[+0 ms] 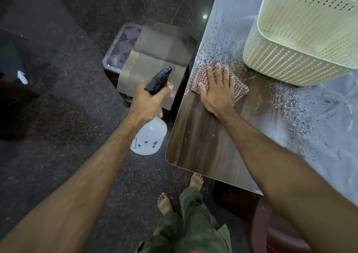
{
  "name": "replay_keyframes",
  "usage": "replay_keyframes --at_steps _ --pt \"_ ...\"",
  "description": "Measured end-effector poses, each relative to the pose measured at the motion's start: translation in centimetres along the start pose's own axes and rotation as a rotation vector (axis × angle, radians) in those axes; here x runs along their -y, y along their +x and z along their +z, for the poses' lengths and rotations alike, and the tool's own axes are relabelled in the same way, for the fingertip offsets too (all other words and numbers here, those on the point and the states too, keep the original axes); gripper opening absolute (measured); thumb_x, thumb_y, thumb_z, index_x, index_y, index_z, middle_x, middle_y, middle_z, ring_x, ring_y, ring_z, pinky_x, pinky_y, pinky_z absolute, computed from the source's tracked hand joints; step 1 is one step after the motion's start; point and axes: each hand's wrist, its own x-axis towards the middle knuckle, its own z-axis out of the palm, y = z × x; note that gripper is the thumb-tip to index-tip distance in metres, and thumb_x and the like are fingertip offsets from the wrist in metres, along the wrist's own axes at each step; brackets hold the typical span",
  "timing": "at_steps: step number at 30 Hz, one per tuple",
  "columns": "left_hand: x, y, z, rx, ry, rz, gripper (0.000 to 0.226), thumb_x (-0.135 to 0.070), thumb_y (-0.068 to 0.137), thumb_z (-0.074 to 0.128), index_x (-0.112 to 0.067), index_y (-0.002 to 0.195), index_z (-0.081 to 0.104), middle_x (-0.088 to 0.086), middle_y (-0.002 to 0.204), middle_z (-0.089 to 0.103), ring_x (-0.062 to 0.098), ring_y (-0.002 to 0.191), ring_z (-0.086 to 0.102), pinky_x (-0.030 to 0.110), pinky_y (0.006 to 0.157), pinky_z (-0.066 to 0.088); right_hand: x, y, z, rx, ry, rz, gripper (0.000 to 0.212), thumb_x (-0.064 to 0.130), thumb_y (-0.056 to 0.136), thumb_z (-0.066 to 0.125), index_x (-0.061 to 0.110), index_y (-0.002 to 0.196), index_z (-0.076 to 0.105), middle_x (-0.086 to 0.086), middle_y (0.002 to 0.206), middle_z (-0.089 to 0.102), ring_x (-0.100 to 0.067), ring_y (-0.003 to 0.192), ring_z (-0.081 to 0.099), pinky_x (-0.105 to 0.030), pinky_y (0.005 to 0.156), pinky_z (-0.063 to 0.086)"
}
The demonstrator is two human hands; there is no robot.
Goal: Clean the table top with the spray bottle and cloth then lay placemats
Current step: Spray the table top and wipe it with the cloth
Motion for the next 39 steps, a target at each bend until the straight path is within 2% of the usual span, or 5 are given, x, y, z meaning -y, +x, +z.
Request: replay_keyframes --at_steps 8,17,23,28,39 --pt "-0.6 0.7 0.7 0.000 0.023 0.000 0.020 -0.023 0.095 0.062 -0.007 0.106 0.067 0.007 0.092 0.075 0.015 0.033 0.048 0.026 0.046 0.046 1.4 -6.3 1.0 0.073 -0.019 -0.300 0.068 0.057 0.099 0.014 0.025 0.159 0.015 -0.005 0.166 0.008 -0.025 0.153 0.003 -0.046 0.124 0.002" --pt "-1.3 0.8 2.2 0.027 0.009 -0.036 0.024 -0.027 0.094 0.064 -0.005 0.103 0.067 0.009 0.091 0.075 0.015 0.032 0.047 0.025 0.046 0.044 -2.2 0.4 -0.4 0.040 -0.027 -0.102 0.070 0.058 0.097 0.015 0.025 0.159 0.010 -0.009 0.166 0.003 -0.029 0.153 -0.001 -0.047 0.121 -0.005" --pt "-2.3 0.4 3.3 0.042 0.023 -0.023 0.045 -0.037 0.075 0.064 0.000 0.101 0.066 0.038 0.094 0.061 0.019 0.035 0.045 0.040 0.049 0.046 1.6 -3.3 0.7 0.069 -0.050 -0.292 0.068 0.059 0.100 0.019 0.025 0.158 0.013 -0.008 0.166 0.008 -0.031 0.153 0.004 -0.051 0.123 0.004" --pt "-3.6 0.0 4.8 0.079 0.006 -0.025 0.038 -0.039 0.078 0.062 -0.006 0.096 0.070 0.014 0.092 0.072 0.018 0.034 0.045 0.033 0.055 0.045 -1.9 -12.9 1.5 0.147 -0.017 -0.436 0.065 0.057 0.100 0.025 0.028 0.157 0.017 -0.004 0.166 0.008 -0.026 0.153 0.002 -0.048 0.123 0.002" --pt "-4.0 -1.3 7.2 0.165 0.044 0.021 0.039 -0.043 0.080 0.063 -0.009 0.100 0.069 0.001 0.088 0.075 0.021 0.034 0.047 0.037 0.057 0.047 -5.0 -11.1 0.6 0.048 0.002 -0.005 0.073 0.065 0.099 0.014 0.025 0.159 0.007 -0.009 0.166 -0.001 -0.032 0.152 -0.004 -0.053 0.123 0.000"
